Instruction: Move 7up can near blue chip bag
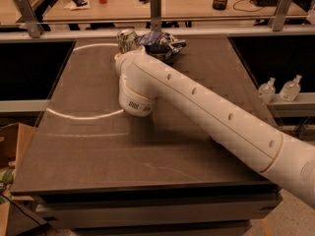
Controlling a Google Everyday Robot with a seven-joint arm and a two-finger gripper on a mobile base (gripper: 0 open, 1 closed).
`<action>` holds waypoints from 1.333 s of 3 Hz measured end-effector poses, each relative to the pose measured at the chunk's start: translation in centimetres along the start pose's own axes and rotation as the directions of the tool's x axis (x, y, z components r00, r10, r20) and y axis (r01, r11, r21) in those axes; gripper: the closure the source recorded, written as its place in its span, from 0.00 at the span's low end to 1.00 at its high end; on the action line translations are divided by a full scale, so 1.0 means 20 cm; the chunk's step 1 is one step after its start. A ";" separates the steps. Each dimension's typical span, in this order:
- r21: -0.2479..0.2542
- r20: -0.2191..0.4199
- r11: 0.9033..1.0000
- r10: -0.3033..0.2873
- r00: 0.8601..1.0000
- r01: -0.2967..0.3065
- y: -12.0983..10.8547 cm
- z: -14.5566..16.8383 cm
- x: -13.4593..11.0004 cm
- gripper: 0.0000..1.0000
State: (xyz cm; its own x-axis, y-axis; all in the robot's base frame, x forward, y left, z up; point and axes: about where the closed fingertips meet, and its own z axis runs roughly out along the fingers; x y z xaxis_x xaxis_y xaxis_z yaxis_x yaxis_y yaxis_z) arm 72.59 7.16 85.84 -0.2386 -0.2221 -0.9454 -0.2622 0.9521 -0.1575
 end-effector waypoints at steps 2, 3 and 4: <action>0.000 0.000 1.000 0.000 1.000 0.000 0.00 0.00 -0.02 0.15; 0.000 -0.001 1.000 0.001 1.000 -0.001 0.00 0.00 -0.01 0.00; 0.000 -0.001 1.000 0.001 1.000 -0.001 0.00 0.00 -0.01 0.00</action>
Offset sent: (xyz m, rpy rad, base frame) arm 0.0000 0.0000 0.0031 0.0000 0.0001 0.0000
